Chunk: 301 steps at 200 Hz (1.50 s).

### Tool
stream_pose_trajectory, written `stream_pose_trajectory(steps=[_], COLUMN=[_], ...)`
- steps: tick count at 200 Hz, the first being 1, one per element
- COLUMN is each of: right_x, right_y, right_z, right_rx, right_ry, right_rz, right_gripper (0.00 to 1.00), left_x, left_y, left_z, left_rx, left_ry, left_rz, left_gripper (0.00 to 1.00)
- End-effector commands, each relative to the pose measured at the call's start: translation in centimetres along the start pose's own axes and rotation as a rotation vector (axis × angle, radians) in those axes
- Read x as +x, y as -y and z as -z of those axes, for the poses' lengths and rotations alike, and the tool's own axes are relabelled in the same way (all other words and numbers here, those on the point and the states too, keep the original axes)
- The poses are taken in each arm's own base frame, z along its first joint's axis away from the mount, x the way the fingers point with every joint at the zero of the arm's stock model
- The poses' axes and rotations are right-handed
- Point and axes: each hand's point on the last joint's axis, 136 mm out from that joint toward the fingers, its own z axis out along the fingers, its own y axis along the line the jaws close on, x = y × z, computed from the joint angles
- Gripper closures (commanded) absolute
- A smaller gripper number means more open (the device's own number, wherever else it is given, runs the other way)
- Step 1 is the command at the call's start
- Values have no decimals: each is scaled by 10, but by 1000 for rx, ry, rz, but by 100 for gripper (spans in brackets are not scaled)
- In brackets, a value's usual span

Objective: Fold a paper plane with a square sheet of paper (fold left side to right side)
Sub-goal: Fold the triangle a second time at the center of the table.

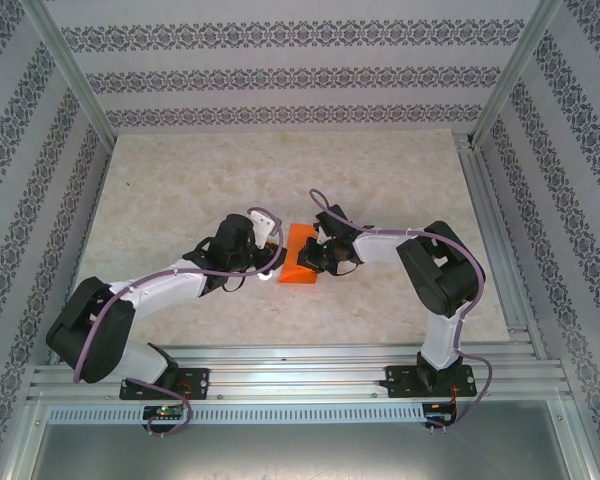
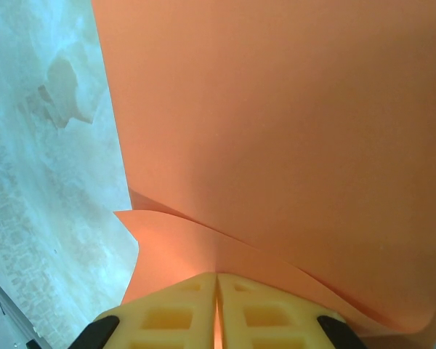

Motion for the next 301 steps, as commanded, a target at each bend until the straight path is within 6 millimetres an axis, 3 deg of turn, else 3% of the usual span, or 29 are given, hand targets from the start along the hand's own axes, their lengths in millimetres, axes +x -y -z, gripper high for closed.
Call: stream_pose_trajectory(steps=[1,55,107,145,211,301], right_x=[19,19,19,19,19,20], right_y=[28,28,26,27,28,29], right_z=[-11,-11,-11,-12,-12,-12], right_rx=[96,96,91,94,100,103], right_ry=[-51,-56,-60,-63,-68,-68], right_rz=[-10,-5,-5,-1,0,2], right_gripper=[89,89,89,89,89,89], left_x=[21,39,45,46,77,100], left_y=[18,24,6,10,3,2], left_z=[-1,-22,-43,-51,-55,-51], left_rx=[127,215,236,275,255,250], left_ry=[-58,-193,-265,-286,-376,-420], left_rz=[100,233,337,333,349,354], left_gripper=[69,81,92,92,93,93])
